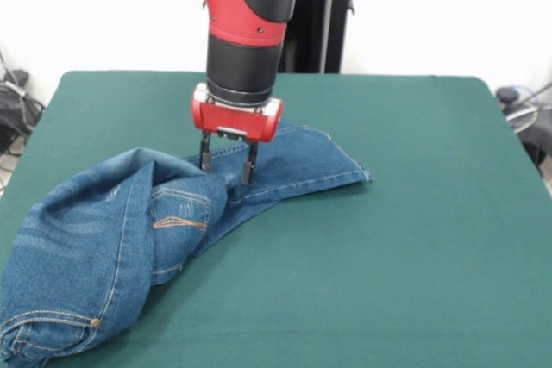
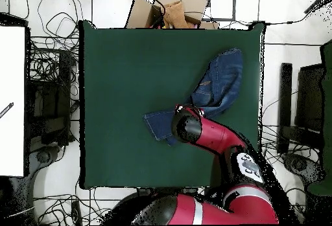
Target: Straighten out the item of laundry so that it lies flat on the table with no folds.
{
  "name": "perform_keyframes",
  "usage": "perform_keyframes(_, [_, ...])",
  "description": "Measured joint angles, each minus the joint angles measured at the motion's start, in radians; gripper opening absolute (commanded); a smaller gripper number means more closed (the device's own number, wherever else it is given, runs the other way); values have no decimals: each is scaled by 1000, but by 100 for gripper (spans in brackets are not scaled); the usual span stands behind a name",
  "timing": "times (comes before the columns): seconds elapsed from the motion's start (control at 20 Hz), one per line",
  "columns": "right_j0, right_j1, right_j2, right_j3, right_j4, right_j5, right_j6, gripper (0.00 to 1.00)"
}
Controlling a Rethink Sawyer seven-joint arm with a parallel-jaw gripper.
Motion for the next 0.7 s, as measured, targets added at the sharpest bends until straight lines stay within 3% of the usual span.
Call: perform_keyframes(0.7, [29,2,-16,0,0,-7,0,100])
